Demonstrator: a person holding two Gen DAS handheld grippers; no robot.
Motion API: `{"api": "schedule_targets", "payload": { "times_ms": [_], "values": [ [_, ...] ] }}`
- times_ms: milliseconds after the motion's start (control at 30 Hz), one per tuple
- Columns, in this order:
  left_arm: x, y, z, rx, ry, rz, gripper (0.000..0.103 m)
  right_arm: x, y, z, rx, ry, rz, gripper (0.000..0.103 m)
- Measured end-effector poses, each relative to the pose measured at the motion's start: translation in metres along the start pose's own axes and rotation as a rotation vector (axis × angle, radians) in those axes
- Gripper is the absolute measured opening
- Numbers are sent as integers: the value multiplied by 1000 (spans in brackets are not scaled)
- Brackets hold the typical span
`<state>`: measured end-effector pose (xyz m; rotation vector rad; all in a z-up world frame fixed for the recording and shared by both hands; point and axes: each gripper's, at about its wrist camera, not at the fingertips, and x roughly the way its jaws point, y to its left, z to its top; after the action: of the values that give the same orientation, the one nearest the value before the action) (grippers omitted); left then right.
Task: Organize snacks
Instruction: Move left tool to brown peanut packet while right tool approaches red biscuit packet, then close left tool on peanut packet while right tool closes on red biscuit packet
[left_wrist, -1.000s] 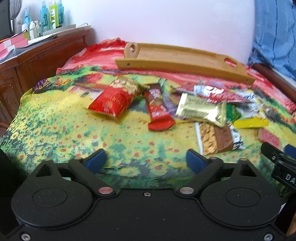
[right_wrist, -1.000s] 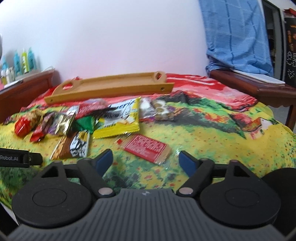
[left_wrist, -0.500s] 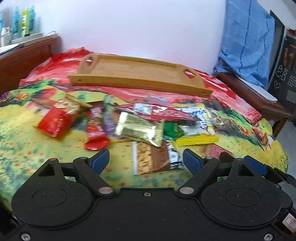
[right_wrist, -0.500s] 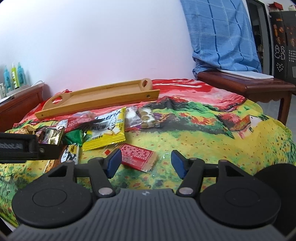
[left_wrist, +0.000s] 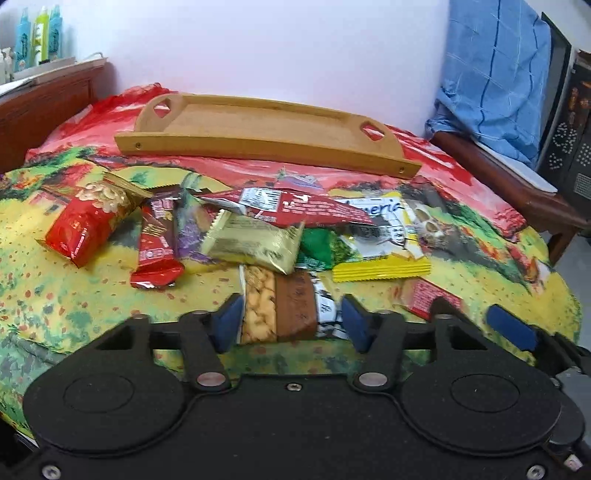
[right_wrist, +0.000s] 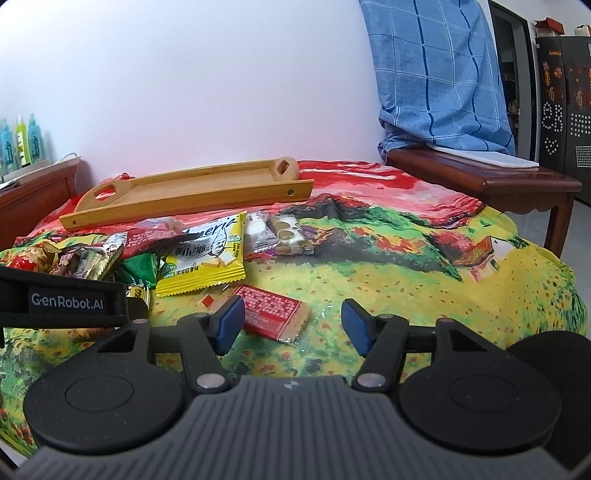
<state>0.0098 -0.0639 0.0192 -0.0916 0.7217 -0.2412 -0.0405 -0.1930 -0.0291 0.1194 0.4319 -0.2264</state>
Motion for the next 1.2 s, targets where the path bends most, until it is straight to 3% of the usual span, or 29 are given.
{"api": "schedule_targets", "payload": {
  "times_ms": [233, 367, 533, 733, 967, 1200],
  "values": [
    [-13, 0, 6, 4, -15, -7, 48, 0, 1, 0, 3, 4, 9, 70],
    [-24, 0, 9, 29, -33, -3, 48, -1, 4, 2, -16, -3, 3, 82],
    [-30, 7, 11, 29, -28, 21, 48, -1, 16, 7, -54, -2, 2, 86],
    [-38, 18, 13, 9, -44, 29, 48, 13, 30, 15, -24, 84, -137, 93],
    [-45, 30, 18, -20, -65, 26, 48, 17, 42, 23, 30, 100, -139, 97],
    [-50, 36, 21, -35, -104, 26, 48, 23, 43, 22, 124, 142, -249, 97]
  ]
}}
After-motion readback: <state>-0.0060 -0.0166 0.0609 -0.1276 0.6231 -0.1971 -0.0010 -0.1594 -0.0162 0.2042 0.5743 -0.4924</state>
